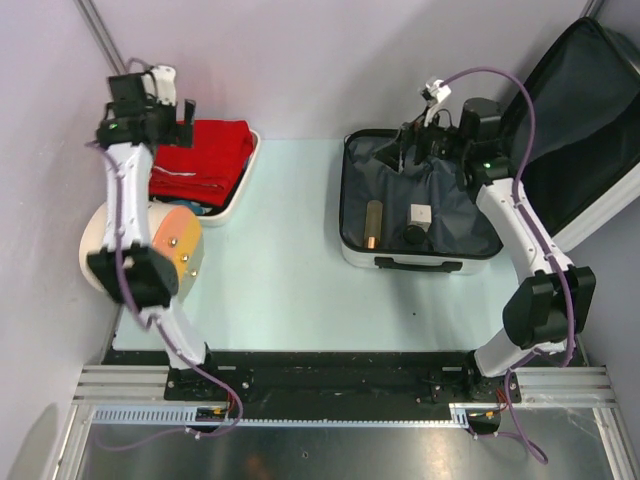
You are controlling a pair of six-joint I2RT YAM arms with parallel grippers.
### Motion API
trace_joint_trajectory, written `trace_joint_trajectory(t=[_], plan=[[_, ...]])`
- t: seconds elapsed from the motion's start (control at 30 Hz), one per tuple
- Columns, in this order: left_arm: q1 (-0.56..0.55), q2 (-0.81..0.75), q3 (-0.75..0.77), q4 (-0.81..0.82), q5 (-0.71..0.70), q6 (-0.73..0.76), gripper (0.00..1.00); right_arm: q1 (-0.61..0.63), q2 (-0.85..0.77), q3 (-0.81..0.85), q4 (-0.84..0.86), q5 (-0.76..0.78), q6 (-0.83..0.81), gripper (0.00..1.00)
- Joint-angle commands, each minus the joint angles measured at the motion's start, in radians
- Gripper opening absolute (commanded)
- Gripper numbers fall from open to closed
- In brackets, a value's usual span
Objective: Open, take out, and arrange the luggage
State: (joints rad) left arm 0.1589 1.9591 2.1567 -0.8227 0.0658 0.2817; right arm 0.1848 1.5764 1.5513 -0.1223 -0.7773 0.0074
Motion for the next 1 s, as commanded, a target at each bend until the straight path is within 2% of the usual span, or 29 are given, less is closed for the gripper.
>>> trace_joint_trajectory(t=[0.0,0.07,0.1,0.13,0.23,0.37,0.5,0.53,0.63,0.67,0.73,0.9,0.97], plan=[[0.024,-0.386,-0.173,0.013,0.259,0.131,1.00,0.057,0.037,-0.010,0.003,-0.022,-0.050,1.00],[0.060,-0.477,-0.298,-0.003,0.362,0.125,1.00,0.097,0.062,-0.020,0.001,0.001,-0.044,0.99],[0.092,-0.523,-0.346,-0.003,0.464,0.123,1.00,0.111,0.069,-0.023,0.003,0.015,-0.038,0.98],[0.100,-0.610,-0.436,-0.001,0.489,0.123,1.00,0.128,0.080,-0.026,0.001,0.029,-0.037,0.98],[0.129,-0.753,-0.581,-0.009,0.566,0.117,1.00,0.206,0.120,-0.048,0.007,0.050,-0.043,0.96],[0.128,-0.902,-0.725,-0.047,0.647,0.146,1.00,0.289,0.178,-0.065,0.039,0.055,-0.043,0.92],[0.148,-0.988,-0.770,-0.101,0.554,0.090,0.98,0.355,0.220,-0.063,0.081,0.030,-0.046,0.86],[0.152,-1.005,-0.787,-0.101,0.521,0.026,0.98,0.373,0.240,-0.062,0.096,0.021,-0.032,0.85],[0.162,-1.052,-0.816,-0.112,0.358,-0.099,0.97,0.444,0.301,-0.042,0.185,0.018,-0.012,0.79],[0.162,-1.059,-0.819,-0.115,0.187,-0.134,0.96,0.459,0.321,-0.031,0.214,0.015,0.009,0.78],[0.191,-1.069,-0.825,-0.134,0.071,-0.215,0.95,0.490,0.374,0.015,0.234,0.006,0.055,0.74],[0.325,-1.100,-0.857,-0.214,-0.015,-0.358,0.97,0.504,0.431,0.059,0.286,0.012,0.103,0.71],[0.382,-1.108,-0.896,-0.248,-0.001,-0.397,0.97,0.510,0.444,0.069,0.285,0.015,0.103,0.71]])
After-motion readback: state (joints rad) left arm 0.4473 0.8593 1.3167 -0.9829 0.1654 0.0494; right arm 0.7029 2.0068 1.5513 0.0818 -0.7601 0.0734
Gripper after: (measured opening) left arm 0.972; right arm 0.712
